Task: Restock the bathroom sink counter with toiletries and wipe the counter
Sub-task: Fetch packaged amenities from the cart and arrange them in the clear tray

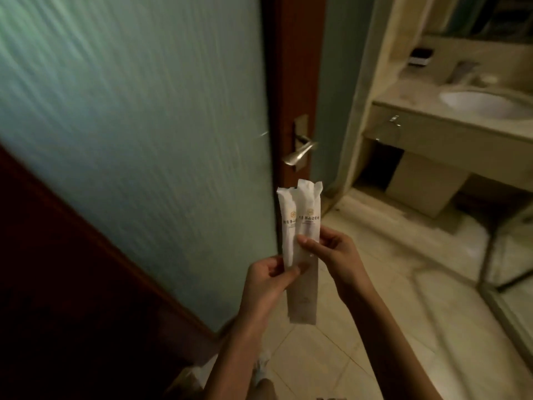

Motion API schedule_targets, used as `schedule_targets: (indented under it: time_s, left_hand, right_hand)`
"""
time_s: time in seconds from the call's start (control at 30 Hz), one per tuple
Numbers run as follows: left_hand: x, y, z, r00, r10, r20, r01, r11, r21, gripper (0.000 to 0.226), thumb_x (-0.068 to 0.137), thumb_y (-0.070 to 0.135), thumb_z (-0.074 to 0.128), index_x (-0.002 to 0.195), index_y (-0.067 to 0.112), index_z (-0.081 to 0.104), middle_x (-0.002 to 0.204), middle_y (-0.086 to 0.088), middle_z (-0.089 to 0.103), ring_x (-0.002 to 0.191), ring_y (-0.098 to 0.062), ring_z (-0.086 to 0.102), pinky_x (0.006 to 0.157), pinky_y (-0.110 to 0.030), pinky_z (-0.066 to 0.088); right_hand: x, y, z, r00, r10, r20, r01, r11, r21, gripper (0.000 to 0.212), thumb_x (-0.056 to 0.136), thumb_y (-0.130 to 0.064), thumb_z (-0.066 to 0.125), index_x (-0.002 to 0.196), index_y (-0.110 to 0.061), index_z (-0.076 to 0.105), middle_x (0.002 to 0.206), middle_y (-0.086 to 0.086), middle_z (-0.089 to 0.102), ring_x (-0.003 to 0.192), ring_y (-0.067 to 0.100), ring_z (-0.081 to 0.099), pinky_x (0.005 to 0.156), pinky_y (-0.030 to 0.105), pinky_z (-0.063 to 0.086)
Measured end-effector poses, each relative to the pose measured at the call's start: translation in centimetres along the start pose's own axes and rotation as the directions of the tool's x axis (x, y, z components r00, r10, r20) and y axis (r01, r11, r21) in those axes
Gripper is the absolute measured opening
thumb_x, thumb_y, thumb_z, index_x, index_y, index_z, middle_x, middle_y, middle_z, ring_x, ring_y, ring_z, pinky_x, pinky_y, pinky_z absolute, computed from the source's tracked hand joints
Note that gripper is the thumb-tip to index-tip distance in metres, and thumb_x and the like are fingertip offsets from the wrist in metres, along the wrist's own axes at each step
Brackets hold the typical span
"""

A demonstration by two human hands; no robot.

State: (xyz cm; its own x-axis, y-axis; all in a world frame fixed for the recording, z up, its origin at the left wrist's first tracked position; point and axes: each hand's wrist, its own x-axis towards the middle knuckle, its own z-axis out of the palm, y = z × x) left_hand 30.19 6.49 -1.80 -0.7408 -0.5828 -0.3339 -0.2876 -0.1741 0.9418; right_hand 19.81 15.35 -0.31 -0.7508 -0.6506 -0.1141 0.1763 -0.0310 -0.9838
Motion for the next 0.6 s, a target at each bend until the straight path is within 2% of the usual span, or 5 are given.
schedule_targets:
  time_s: [0.13,0.27,0.37,0.47,0.6]
  left_hand:
    - [2.7,0.7,2.0,0.996,0.003,0.093,0.001,0.999,-0.044,0.023,0.076,0.015,0.076,0.098,0.016,0.071,0.089,-0.002,0.075,0.088,-0.017,0.071,0.079,-0.031,0.057]
    - [5.8,1.9,3.3,0.985,0.008,0.173,0.001,0.999,-0.051,0.026,0.062,0.026,0.081,0.085,0.021,0.071,0.085,-0.003,0.076,0.088,-0.022,0.071,0.080,-0.036,0.057]
    - [8.9,3.4,3.8,0.968,0.026,0.251,-0.019,0.999,-0.030,0.015,0.071,0.021,0.079,0.084,0.022,0.071,0.085,-0.003,0.076,0.089,-0.024,0.071,0.080,-0.037,0.057]
    - [11.7,5.2,4.2,0.949,0.058,0.311,-0.054,0.998,-0.021,0.011,0.076,0.020,0.077,0.082,0.026,0.069,0.080,0.005,0.075,0.084,-0.015,0.071,0.073,-0.027,0.055]
    - [14.9,6.8,5.0,0.904,0.089,0.417,-0.085,0.996,-0.027,0.028,0.065,0.038,0.075,0.089,0.027,0.068,0.085,0.006,0.074,0.089,-0.011,0.070,0.070,-0.022,0.054]
  right_hand:
    - [0.9,-0.1,-2.2,0.994,0.003,-0.109,-0.001,1.000,0.023,0.021,0.084,-0.014,0.066,0.105,-0.017,0.069,0.100,0.000,0.074,0.091,0.012,0.070,0.075,0.024,0.057]
    - [2.8,-0.3,-3.7,0.984,0.030,-0.174,-0.028,1.000,0.011,0.037,0.075,-0.031,0.068,0.109,-0.018,0.067,0.103,-0.002,0.073,0.096,0.012,0.069,0.082,0.029,0.055]
    - [5.1,-1.1,-4.4,0.969,0.006,-0.248,-0.001,1.000,0.020,0.030,0.080,-0.024,0.068,0.109,-0.016,0.067,0.102,-0.002,0.073,0.094,0.009,0.069,0.073,0.022,0.055]
    - [7.7,-2.1,-4.7,0.944,-0.034,-0.327,0.040,0.999,0.012,0.020,0.083,-0.019,0.067,0.103,-0.020,0.067,0.095,-0.007,0.074,0.089,0.006,0.070,0.065,0.019,0.055]
    - [10.4,-2.9,-5.6,0.918,-0.067,-0.391,0.067,0.998,-0.014,0.018,0.084,-0.016,0.067,0.100,-0.022,0.067,0.091,-0.013,0.074,0.087,0.003,0.069,0.063,0.014,0.053]
